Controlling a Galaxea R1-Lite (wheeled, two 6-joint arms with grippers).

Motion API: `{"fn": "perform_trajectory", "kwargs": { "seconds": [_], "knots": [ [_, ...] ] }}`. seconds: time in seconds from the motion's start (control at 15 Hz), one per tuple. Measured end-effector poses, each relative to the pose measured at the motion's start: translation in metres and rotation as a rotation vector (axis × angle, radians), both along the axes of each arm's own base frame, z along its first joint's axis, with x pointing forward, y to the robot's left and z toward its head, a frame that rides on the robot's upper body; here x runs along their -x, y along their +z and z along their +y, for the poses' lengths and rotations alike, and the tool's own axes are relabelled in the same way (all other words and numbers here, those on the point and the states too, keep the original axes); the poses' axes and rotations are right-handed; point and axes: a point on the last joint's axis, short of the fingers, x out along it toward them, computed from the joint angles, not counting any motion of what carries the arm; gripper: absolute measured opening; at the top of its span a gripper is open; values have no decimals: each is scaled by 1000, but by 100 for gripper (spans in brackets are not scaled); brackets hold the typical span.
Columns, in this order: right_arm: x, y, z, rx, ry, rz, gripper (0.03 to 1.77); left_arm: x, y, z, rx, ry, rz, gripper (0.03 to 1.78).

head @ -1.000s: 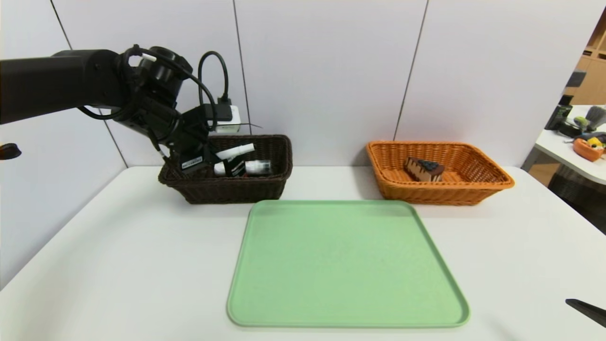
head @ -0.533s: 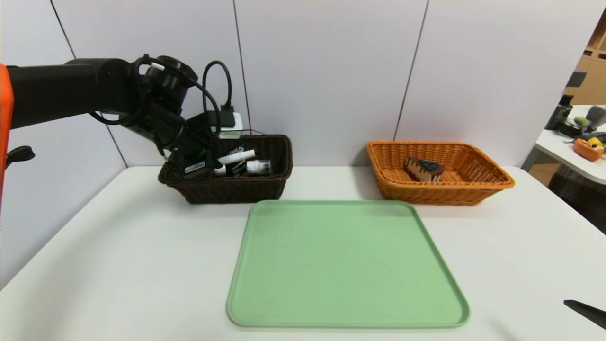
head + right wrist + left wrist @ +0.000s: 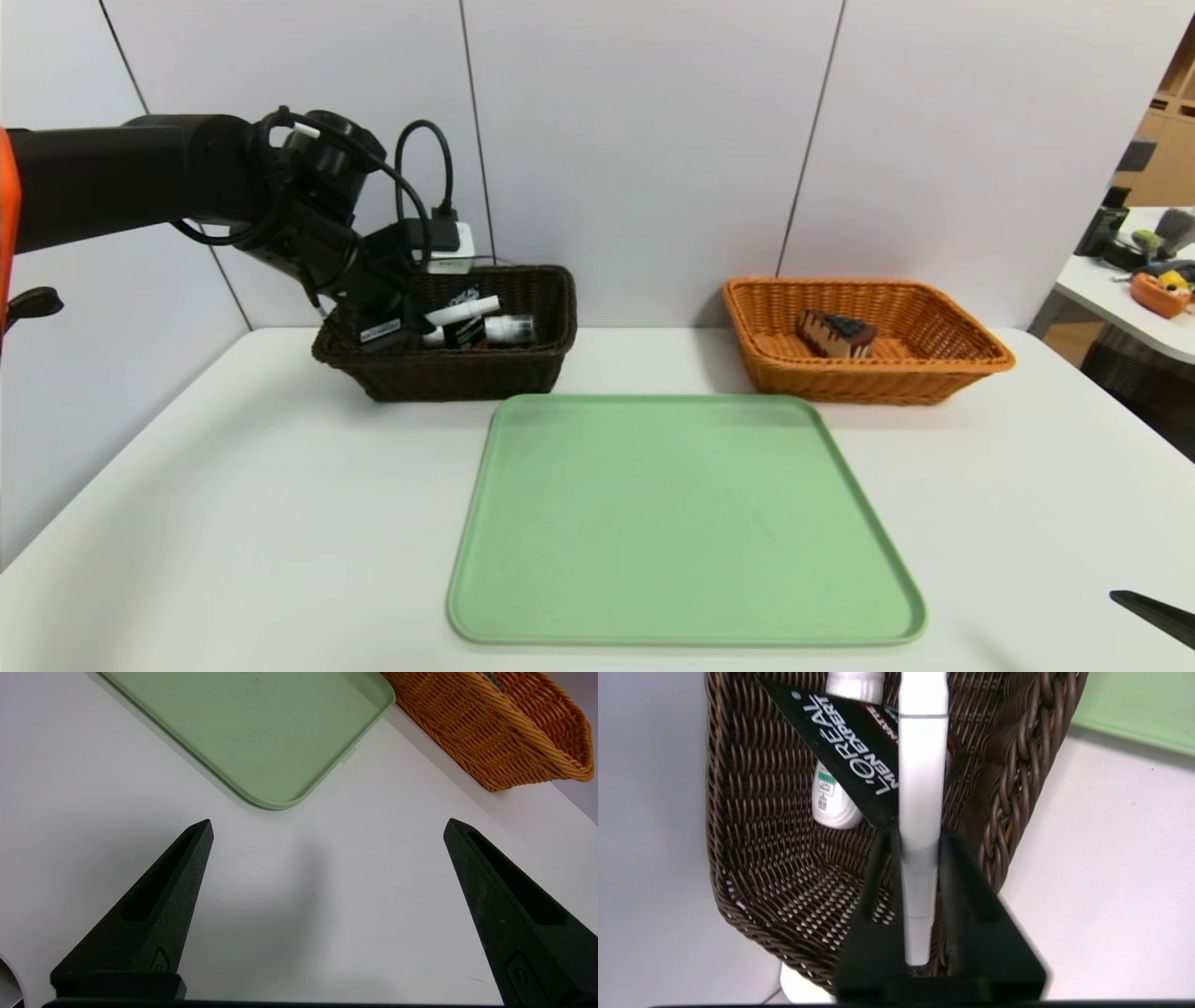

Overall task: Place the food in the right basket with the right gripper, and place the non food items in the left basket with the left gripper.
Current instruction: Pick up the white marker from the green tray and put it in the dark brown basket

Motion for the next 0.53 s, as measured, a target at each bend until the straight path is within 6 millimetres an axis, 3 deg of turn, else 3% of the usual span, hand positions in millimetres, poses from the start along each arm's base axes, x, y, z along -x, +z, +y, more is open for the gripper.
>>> {"fn": "perform_trajectory", "kwargs": {
  "seconds": [0.2, 0.53],
  "knots": [
    [0, 0, 0, -1, -1, -1, 170, 3, 3, 0, 1, -1, -2, 80],
    [0, 0, 0, -1, 0, -2, 170, 15, 17, 1, 6, -5, -25, 123]
  ]
}}
